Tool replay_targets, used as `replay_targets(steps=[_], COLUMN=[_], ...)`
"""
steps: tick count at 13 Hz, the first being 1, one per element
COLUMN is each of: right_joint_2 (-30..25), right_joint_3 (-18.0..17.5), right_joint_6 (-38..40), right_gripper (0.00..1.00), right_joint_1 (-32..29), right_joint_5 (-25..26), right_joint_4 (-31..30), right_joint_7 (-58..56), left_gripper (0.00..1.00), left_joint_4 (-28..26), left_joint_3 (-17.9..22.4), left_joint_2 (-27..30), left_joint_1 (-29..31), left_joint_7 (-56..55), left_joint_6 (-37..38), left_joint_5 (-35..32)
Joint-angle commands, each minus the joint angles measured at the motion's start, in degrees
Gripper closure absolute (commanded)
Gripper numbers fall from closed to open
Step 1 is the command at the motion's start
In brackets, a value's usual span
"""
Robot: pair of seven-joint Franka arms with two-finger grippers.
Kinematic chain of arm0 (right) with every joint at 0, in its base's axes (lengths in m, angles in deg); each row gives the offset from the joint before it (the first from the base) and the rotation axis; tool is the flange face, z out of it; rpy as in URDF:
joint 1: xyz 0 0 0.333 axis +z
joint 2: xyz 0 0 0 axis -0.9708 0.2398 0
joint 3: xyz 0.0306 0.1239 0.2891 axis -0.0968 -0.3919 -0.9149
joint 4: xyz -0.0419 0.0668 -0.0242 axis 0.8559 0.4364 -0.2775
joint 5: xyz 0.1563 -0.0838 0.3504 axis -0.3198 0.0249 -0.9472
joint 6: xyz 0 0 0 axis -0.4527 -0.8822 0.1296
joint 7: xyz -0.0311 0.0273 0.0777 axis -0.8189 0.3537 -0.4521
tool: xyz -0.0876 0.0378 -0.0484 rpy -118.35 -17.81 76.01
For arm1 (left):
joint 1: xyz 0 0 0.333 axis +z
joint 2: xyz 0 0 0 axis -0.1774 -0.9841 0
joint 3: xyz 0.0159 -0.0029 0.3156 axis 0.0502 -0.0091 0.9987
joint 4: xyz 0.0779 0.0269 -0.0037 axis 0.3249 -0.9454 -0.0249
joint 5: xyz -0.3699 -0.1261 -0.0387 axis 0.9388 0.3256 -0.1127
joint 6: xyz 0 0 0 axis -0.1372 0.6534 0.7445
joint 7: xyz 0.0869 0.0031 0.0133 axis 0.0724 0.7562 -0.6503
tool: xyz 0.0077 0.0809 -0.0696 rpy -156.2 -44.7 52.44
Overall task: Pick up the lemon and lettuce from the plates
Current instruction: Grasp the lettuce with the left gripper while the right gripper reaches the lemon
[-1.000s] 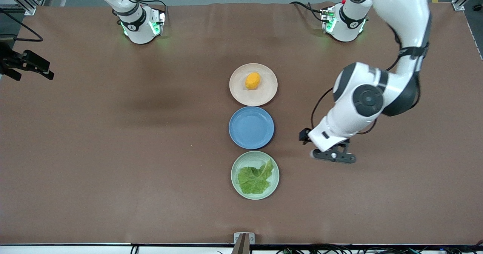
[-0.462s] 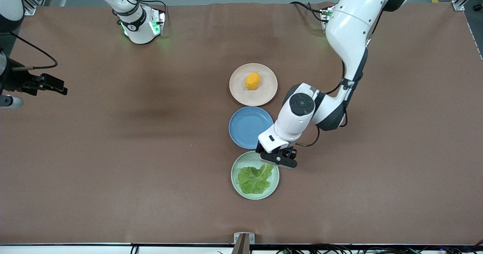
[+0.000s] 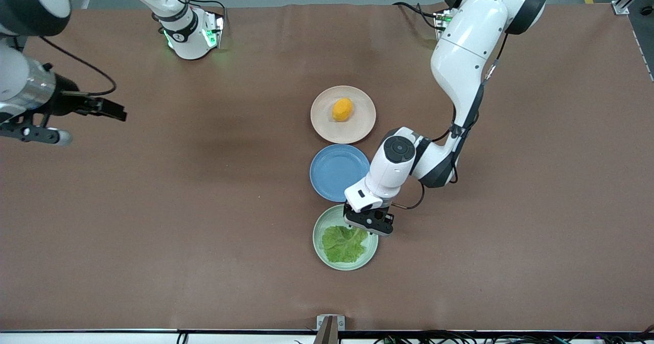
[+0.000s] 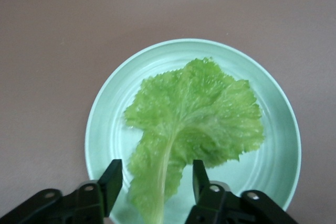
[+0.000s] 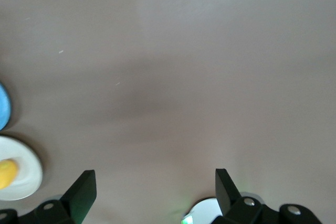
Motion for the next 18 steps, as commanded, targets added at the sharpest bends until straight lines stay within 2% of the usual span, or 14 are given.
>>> replay_targets(steps=[1,2,5,8,9,12,14,15,18], right_joint_2=[-4.0,-3.7,-4.0,-3.5,-2.7,5.4,10.8,13.3,22.2], right_joint_3=[0.3,0.3,0.3,0.3,0.4,0.4,0.4,0.4,0.5], right_joint_6=[-0.7,-1.3,-7.8,-20.7,-25.4,-35.0,-40.6,-42.2,-43.6], right_gripper=[0.00,0.00,0.00,0.00,0.00,0.00,0.00,0.00,0.00], right_joint_1=[8.0,11.4,19.3,28.5,31.4,38.5,43.0,44.3,47.2], right_joint_5=[-1.9,-2.1,-4.7,-4.7,-4.7,-4.2,-3.7,-3.7,-3.6], right_joint_4=[-4.8,-4.9,-8.9,-14.4,-15.8,-16.4,-15.9,-15.2,-9.5], right_joint_7=[12.4,18.3,31.0,45.6,50.2,60.3,65.1,65.7,69.8], left_gripper=[0.42,0.43,0.53,0.58,0.64,0.78,0.95,0.98,0.99], left_joint_4=[2.4,2.6,2.6,2.4,2.5,2.5,2.5,2.5,2.5], left_joint_3=[0.6,1.4,3.5,3.6,3.6,3.6,3.5,3.6,3.8], left_joint_2=[-2.7,-3.0,-3.6,-3.8,-3.8,-4.0,-3.9,-3.7,-1.6], left_joint_1=[-0.7,-0.9,-2.3,-2.7,-2.8,-2.7,-2.6,-2.6,-2.3], left_joint_7=[-0.2,-0.2,0.1,0.2,0.2,0.6,2.6,3.1,3.9], left_joint_6=[-3.0,-3.0,-3.0,-3.0,-3.1,-3.0,-3.0,-3.0,-2.8], left_joint_5=[-1.3,-1.5,-1.5,-1.5,-1.5,-1.9,-1.8,-1.9,-1.9])
